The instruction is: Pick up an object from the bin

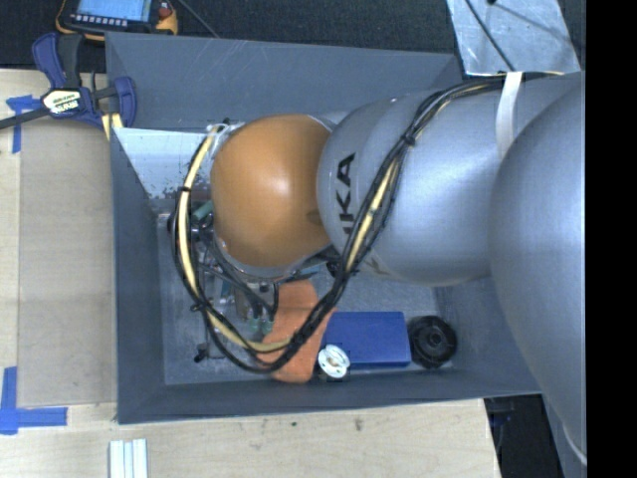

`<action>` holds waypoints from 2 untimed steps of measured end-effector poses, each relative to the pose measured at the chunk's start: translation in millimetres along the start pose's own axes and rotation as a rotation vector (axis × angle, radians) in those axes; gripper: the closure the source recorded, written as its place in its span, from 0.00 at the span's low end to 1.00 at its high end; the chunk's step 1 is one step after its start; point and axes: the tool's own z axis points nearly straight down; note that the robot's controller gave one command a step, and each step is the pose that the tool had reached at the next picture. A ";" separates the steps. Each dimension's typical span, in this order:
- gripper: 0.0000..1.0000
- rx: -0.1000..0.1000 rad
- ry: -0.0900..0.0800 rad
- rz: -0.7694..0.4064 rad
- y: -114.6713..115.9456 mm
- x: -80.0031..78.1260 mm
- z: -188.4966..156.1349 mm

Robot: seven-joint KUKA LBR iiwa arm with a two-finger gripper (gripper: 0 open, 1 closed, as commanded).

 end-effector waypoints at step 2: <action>0.00 -0.003 -0.011 -0.207 -11.8 -13.6 13.3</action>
Offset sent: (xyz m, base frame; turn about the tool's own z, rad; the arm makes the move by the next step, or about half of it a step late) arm 0.0392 -0.0445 -0.0584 -0.6258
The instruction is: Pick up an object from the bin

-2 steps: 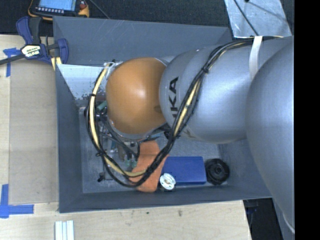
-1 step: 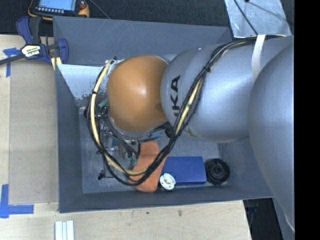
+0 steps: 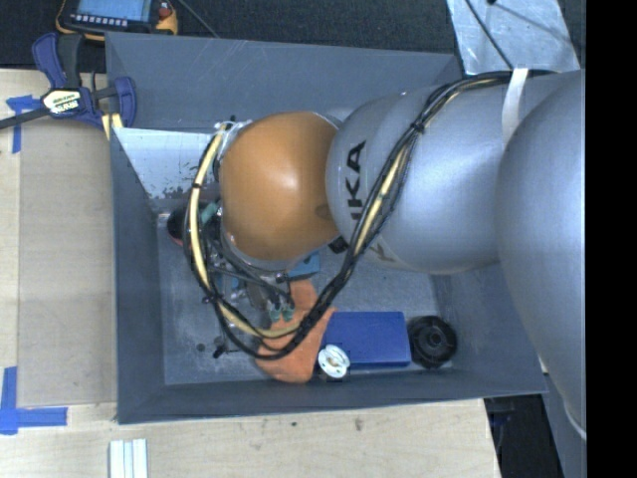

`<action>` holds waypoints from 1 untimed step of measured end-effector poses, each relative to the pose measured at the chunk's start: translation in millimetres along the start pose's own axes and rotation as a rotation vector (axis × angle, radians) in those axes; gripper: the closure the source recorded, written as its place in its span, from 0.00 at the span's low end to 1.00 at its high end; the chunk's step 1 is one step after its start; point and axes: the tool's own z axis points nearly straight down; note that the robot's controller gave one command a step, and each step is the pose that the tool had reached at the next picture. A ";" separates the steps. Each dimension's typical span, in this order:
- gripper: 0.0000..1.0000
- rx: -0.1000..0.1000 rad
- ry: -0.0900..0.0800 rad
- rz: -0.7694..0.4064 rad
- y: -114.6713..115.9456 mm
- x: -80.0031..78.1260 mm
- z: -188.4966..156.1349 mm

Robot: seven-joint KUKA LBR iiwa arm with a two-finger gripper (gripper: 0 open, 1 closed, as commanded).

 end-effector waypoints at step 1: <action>0.00 0.002 0.004 -0.170 -8.3 2.4 20.3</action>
Offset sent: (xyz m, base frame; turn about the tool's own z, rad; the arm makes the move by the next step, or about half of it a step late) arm 0.0206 -0.0825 -0.0120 -0.4127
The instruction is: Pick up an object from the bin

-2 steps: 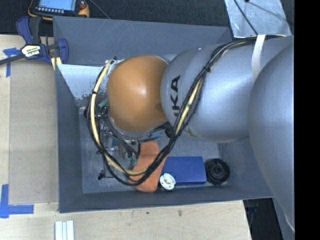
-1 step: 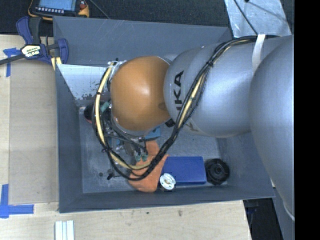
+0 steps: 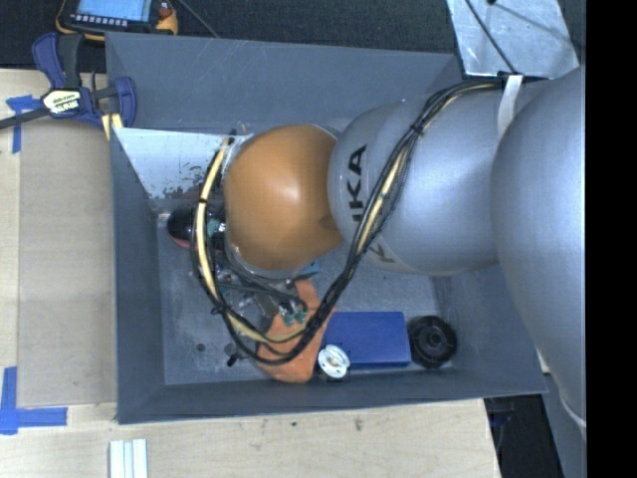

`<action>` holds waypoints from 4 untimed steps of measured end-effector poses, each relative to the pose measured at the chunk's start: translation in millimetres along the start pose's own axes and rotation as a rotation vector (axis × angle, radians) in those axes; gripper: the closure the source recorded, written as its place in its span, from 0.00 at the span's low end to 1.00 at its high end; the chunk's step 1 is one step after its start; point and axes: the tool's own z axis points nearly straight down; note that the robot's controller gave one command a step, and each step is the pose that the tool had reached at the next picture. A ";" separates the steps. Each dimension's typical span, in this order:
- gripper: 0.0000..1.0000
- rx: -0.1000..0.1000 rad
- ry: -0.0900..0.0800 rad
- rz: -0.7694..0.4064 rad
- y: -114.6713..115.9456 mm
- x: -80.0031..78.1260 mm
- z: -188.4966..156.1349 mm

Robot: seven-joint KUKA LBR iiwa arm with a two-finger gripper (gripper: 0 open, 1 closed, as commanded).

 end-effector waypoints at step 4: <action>0.00 -0.001 -0.003 -0.208 -123.2 -30.2 25.3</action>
Offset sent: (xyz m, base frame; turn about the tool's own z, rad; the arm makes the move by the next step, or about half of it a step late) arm 0.0720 -0.0596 -0.0183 -0.1138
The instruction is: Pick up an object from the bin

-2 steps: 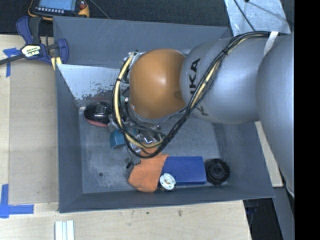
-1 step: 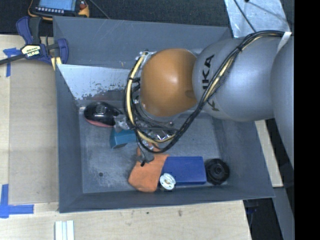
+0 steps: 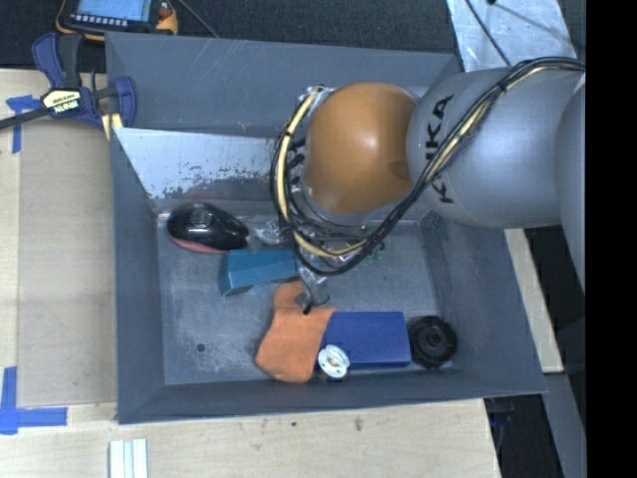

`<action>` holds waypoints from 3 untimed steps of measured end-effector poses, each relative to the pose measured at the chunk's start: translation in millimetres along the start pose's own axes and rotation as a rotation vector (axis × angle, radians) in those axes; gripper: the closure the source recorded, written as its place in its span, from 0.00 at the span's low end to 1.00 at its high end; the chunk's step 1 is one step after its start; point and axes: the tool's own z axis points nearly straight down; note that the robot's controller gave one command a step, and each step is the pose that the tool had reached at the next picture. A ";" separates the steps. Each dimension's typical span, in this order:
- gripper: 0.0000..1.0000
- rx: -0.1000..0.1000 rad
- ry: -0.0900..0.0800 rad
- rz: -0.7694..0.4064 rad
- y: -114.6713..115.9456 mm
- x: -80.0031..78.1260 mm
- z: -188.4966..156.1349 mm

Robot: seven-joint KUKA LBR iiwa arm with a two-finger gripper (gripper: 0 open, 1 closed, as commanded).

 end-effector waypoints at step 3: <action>1.00 -0.008 0.013 -0.518 43.7 -29.5 4.5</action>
Offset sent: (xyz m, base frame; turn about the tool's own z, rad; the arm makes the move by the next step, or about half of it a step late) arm 0.0000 0.0000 0.0000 0.0000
